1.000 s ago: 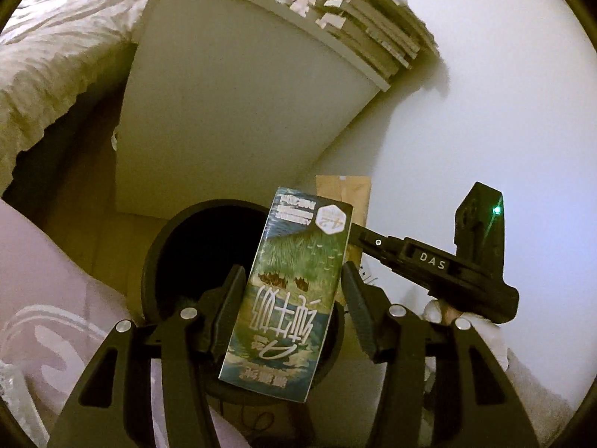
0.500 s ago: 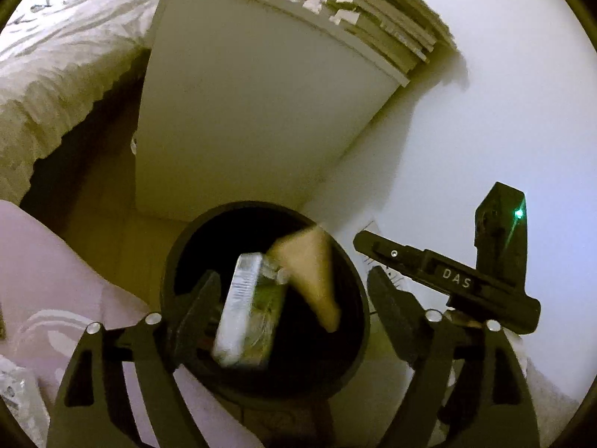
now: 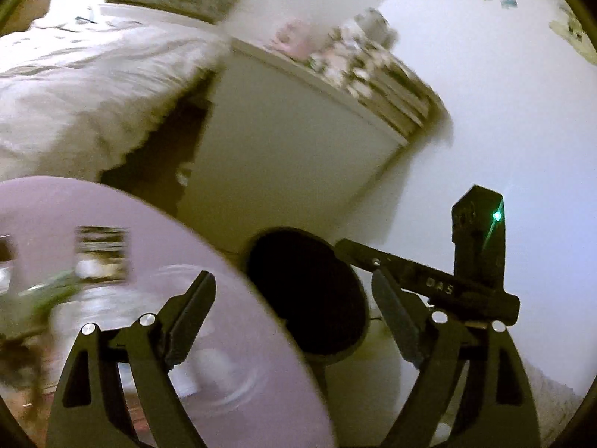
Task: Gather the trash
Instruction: 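Carry both items over the black bin and release them, then grasp the white milk pouch with the left gripper while the right gripper grasps the clear plastic tray, then carry the pouch and tray to the black bin and open both grippers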
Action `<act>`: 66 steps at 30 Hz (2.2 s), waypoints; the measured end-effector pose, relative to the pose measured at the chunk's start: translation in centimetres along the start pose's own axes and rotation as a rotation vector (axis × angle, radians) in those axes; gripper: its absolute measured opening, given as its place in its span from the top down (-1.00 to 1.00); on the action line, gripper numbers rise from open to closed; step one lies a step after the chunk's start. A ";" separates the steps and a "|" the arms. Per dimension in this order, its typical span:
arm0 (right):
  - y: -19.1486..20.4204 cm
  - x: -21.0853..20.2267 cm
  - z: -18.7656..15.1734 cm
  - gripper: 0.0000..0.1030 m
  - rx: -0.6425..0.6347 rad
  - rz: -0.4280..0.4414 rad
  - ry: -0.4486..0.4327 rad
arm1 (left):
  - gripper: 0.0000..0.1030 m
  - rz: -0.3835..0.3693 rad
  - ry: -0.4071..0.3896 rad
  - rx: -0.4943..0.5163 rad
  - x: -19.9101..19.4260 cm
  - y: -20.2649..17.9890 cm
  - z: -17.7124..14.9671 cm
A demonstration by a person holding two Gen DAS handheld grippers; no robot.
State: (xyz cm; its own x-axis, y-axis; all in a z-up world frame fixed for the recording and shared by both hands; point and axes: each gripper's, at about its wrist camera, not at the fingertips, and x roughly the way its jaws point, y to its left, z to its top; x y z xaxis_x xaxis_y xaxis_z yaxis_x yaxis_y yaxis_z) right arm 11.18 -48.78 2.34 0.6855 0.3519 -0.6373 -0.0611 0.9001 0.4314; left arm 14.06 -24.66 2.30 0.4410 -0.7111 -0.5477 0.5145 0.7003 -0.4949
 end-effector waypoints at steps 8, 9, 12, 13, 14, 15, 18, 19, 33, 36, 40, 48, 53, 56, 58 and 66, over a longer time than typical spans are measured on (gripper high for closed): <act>13.5 5.6 -0.5 -0.17 -0.326 0.176 0.134 | -0.65 0.246 -0.116 -0.080 -12.2 11.2 -0.9; 14.8 6.2 -0.6 -0.17 -0.357 0.204 0.148 | -0.65 0.266 -0.111 -0.103 -13.4 13.2 -1.0; 18.5 8.9 -0.9 -0.17 -0.423 0.277 0.197 | -0.65 0.312 -0.077 -0.150 -15.0 17.1 -1.5; 19.8 10.3 -0.9 -0.17 -0.442 0.303 0.221 | -0.65 0.314 -0.063 -0.158 -15.2 18.1 -1.6; 20.4 11.2 -1.0 -0.17 -0.455 0.316 0.238 | -0.63 0.309 -0.048 -0.166 -15.3 19.0 -1.8; 20.9 12.0 -1.0 -0.17 -0.468 0.323 0.254 | -0.62 0.299 -0.030 -0.179 -15.2 20.0 -1.9; 22.7 14.9 -1.3 -0.17 -0.544 0.311 0.298 | -0.62 0.266 0.011 -0.183 -14.2 21.4 -2.3; 23.0 15.4 -1.4 -0.17 -0.564 0.307 0.305 | -0.62 0.266 0.023 -0.185 -13.9 21.9 -2.4; 24.5 18.8 -2.6 0.05 -0.742 0.323 0.372 | 0.44 0.183 0.103 -0.189 -10.7 24.6 -3.0; 24.4 18.3 -2.8 0.38 -0.737 0.290 0.342 | 0.48 0.174 0.060 -0.215 -11.8 24.6 -3.2; 24.0 16.5 -2.7 0.48 -0.728 0.267 0.285 | 0.49 0.176 -0.001 -0.204 -13.6 23.5 -3.1; 22.1 10.5 -0.9 0.78 -0.617 0.166 0.120 | 0.50 0.164 -0.113 -0.174 -17.1 19.5 -2.7; 19.3 6.2 0.1 0.78 -0.518 0.115 0.034 | 0.50 0.139 -0.127 -0.126 -17.2 16.3 -2.1; 18.0 3.7 0.1 0.78 -0.477 0.099 -0.019 | 0.50 0.121 -0.120 -0.103 -16.8 14.8 -2.0; 17.1 2.2 0.1 0.78 -0.437 0.110 -0.045 | 0.50 0.108 -0.113 -0.091 -16.3 13.8 -1.8; 13.8 -2.7 0.9 0.78 -0.316 0.137 -0.120 | 0.50 0.068 -0.103 -0.034 -15.3 10.0 -1.4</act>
State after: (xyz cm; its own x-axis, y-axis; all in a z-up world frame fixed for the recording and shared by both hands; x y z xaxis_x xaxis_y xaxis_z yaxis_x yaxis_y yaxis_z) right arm 9.16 -37.50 10.59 0.7343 0.4591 -0.5001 -0.3666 0.8882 0.2771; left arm 11.46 -6.73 4.82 0.5479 -0.6632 -0.5099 0.4563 0.7478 -0.4822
